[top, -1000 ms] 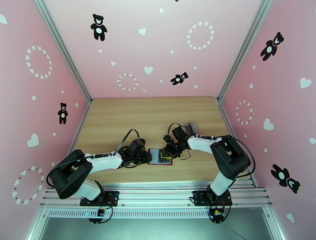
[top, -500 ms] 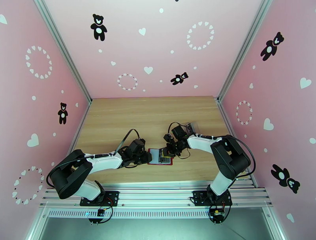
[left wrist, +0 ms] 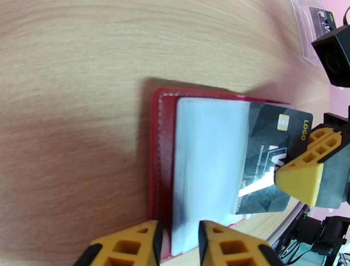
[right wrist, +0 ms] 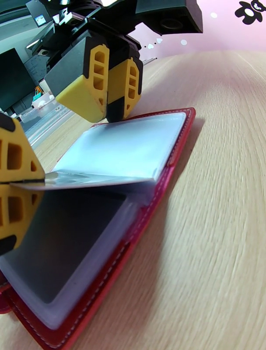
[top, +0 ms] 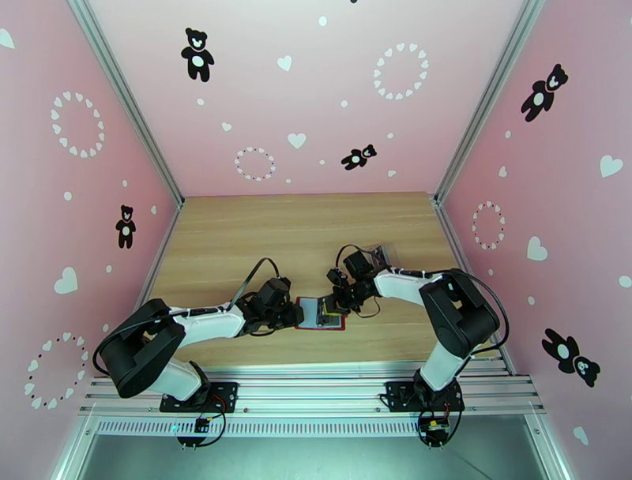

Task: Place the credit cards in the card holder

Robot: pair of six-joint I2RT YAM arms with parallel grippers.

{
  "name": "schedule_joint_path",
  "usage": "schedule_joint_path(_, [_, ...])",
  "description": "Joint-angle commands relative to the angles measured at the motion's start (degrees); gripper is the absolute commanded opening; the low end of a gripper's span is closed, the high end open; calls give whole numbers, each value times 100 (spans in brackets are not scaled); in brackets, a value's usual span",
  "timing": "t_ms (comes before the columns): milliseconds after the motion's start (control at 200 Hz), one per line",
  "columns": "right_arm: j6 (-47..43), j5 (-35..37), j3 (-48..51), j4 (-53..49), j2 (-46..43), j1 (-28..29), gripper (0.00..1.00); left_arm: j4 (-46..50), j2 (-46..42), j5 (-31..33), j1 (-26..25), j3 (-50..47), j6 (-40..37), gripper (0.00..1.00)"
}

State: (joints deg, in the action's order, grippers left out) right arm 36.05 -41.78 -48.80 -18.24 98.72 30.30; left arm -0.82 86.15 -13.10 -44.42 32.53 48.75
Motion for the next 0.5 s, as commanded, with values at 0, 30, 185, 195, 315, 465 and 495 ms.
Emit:
schedule_joint_path(0, [51, 127, 159, -146, 113, -16, 3, 130, 129, 84, -22, -10, 9, 30])
schedule_joint_path(30, [55, 116, 173, -144, 118, -13, 3, 126, 130, 88, -21, -10, 5, 30])
schedule_joint_path(185, [60, 117, 229, -131, 104, -15, 3, 126, 130, 95, -22, -17, 7, 30])
schedule_joint_path(195, [60, 117, 234, -128, 108, -16, 3, 124, 126, 90, -22, -16, 8, 30])
schedule_joint_path(315, [55, 95, 260, -118, 114, -16, 3, 103, 134, 81, -22, -18, 7, 30])
schedule_joint_path(465, [78, 88, 290, -94, 114, -15, 3, 101, 145, 93, -31, -19, 9, 30])
schedule_joint_path(495, [77, 86, 297, -88, 114, -11, 3, 103, 147, 97, -31, -19, 10, 30])
